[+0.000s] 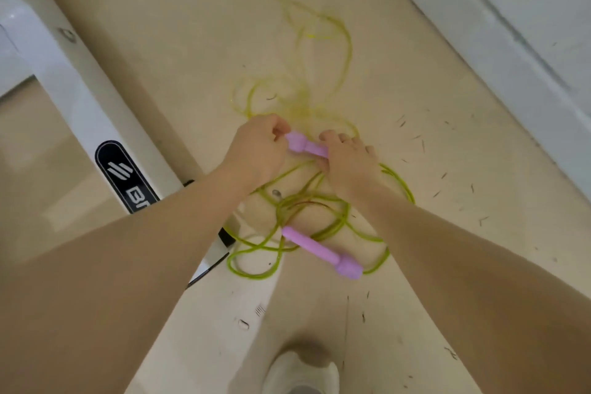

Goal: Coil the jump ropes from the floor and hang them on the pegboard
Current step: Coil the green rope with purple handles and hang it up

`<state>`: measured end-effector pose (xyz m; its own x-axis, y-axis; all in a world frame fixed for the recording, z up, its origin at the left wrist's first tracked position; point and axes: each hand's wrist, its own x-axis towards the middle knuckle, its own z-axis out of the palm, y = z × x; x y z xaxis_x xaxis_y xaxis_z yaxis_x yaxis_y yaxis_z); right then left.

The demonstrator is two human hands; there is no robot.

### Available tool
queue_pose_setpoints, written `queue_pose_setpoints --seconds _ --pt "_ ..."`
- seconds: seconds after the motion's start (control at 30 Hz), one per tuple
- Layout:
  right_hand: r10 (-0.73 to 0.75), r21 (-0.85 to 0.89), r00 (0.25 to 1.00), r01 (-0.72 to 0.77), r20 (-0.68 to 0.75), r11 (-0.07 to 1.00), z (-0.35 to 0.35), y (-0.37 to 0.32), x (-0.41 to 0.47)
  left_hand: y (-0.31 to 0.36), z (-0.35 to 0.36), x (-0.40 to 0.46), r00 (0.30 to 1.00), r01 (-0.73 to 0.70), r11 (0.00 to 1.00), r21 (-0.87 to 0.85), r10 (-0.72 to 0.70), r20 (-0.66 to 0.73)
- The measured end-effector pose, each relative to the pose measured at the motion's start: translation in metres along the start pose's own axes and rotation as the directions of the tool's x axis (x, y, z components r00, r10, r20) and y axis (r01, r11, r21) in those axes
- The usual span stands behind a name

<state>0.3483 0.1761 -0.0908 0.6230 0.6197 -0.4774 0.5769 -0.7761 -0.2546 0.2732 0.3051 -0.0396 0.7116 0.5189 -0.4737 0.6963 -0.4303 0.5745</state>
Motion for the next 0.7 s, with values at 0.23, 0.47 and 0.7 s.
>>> queue_pose_setpoints --seconds 0.23,0.47,0.7 --pt "-0.012 0.142 1.0 0.011 0.007 0.99 -0.034 0.005 -0.039 0.027 -0.02 -0.025 0.995 -0.096 0.995 0.004 0.096 -0.03" --pt "-0.084 0.449 0.987 0.015 0.134 0.893 -0.168 -0.012 -0.137 0.127 -0.062 -0.114 0.892 -0.445 0.827 0.343 0.375 0.254" --pt "-0.087 0.415 0.984 0.014 0.156 0.909 -0.331 -0.019 -0.26 0.241 -0.156 -0.218 0.843 -0.453 0.859 0.24 0.324 0.43"
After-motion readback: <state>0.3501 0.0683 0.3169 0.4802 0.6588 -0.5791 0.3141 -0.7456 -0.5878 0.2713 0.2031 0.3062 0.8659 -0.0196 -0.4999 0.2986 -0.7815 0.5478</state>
